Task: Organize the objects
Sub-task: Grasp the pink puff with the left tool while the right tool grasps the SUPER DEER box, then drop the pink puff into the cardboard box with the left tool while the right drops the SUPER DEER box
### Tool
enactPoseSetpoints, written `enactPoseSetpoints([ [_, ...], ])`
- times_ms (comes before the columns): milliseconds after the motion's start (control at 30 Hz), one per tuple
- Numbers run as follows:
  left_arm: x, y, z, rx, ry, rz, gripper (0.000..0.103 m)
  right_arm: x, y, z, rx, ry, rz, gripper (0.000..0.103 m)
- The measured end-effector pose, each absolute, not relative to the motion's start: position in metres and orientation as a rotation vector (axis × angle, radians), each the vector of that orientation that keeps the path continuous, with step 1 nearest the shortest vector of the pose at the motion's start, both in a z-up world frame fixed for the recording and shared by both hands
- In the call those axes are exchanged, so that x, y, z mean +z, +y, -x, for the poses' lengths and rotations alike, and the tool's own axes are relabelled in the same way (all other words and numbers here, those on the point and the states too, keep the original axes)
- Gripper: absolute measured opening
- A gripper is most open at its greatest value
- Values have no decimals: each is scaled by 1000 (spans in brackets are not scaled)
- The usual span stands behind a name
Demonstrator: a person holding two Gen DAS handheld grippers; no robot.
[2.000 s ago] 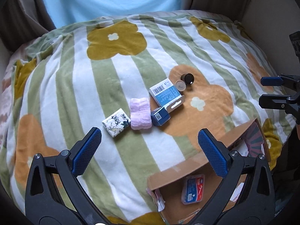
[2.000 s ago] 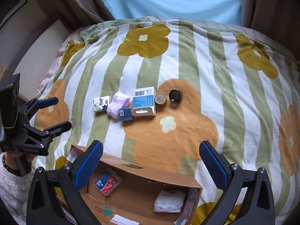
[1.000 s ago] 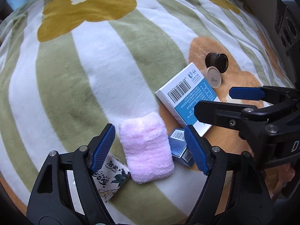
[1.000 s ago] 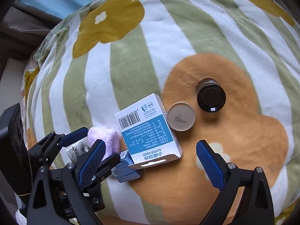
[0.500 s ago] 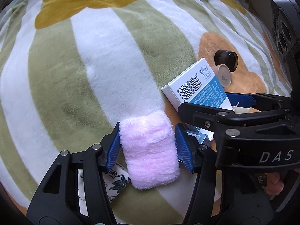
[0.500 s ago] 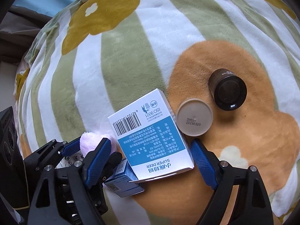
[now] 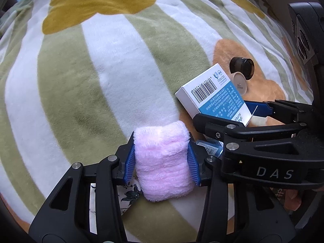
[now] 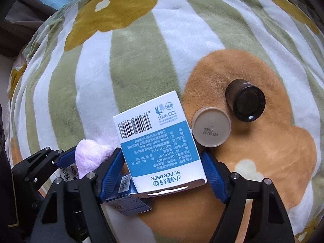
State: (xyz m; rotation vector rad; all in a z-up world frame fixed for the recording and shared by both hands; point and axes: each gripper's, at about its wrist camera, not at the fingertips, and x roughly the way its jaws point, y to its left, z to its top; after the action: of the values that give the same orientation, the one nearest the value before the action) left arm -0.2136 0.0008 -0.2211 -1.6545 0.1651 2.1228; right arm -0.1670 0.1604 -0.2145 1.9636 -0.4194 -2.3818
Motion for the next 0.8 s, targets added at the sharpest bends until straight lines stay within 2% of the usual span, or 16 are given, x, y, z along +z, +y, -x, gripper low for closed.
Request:
enactPoseSetpoints([
  [500, -184, -5, 201, 2178, 125, 1589, 40, -184, 196, 134, -2370, -486, -1892, 69],
  [800, -149, -10, 189, 2238, 93, 1536, 40, -145, 168, 151, -2416, -497, -1783, 69],
])
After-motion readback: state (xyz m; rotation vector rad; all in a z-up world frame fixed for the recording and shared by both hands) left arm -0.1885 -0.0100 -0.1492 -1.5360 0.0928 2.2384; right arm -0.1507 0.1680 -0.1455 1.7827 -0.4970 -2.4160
